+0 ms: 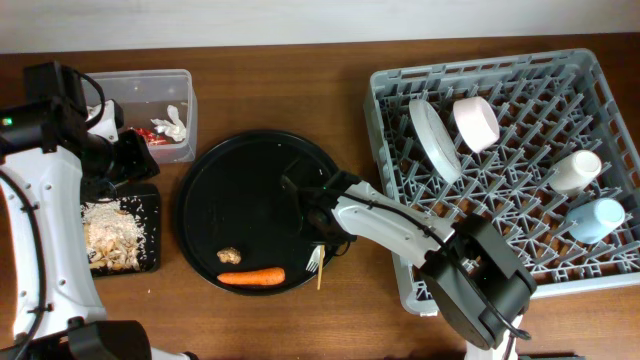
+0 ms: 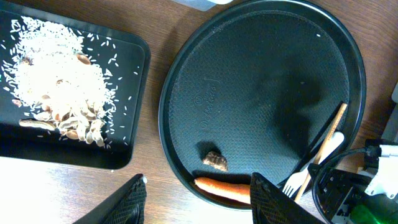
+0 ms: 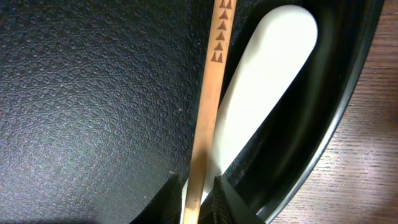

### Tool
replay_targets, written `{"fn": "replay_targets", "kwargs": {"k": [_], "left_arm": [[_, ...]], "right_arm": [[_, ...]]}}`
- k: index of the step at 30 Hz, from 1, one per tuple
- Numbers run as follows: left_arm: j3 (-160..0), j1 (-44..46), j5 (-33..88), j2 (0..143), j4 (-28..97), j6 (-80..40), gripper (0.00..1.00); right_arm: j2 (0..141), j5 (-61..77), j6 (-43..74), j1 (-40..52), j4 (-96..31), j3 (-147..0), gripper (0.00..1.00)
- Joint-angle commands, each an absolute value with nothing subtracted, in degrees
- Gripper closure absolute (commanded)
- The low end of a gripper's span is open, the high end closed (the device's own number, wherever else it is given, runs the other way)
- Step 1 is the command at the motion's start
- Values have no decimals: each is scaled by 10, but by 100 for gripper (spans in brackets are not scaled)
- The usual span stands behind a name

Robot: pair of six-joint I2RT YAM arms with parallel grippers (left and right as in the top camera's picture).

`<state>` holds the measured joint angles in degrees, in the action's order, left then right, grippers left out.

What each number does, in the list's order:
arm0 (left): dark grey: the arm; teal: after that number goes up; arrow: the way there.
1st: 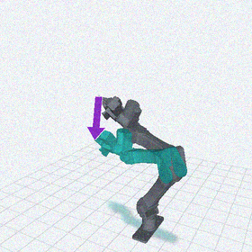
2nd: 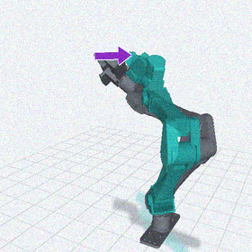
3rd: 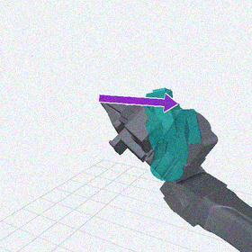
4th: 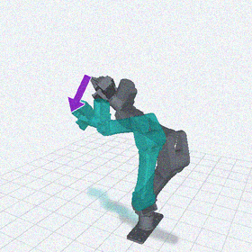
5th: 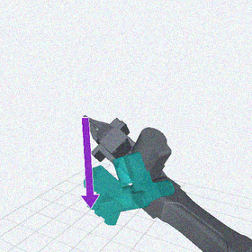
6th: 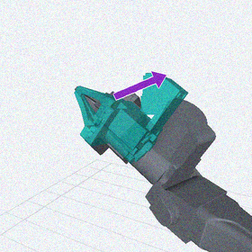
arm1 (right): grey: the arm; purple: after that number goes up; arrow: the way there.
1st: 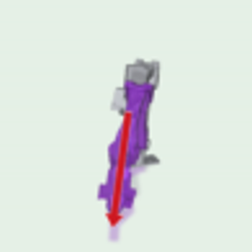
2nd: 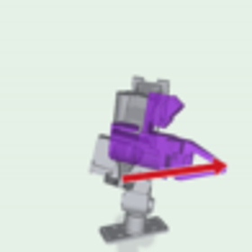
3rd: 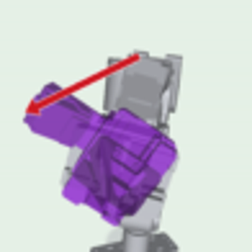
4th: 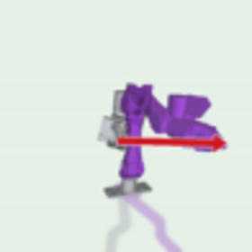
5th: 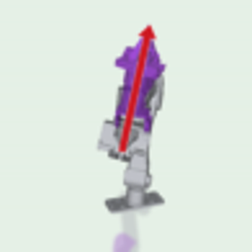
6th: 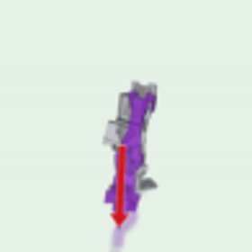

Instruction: Sort waste into correct bins and load items into the dishwasher rack

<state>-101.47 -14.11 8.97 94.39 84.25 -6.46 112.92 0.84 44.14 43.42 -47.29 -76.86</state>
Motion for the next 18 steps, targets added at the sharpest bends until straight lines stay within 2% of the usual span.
{"fn": "replay_targets", "kwargs": {"k": [1,5,11,18], "left_arm": [[-1015,-143,92,941,843,-58,47],[-1015,-143,92,942,843,-58,47],[-1015,-143,92,942,843,-58,47],[-1015,-143,92,942,843,-58,47]], "right_arm": [[1110,-5,455,432,-473,-761,79],[1110,-2,455,432,-472,-760,89],[1110,13,454,431,-472,-760,96],[1046,4,389,396,-570,-839,96]]}}
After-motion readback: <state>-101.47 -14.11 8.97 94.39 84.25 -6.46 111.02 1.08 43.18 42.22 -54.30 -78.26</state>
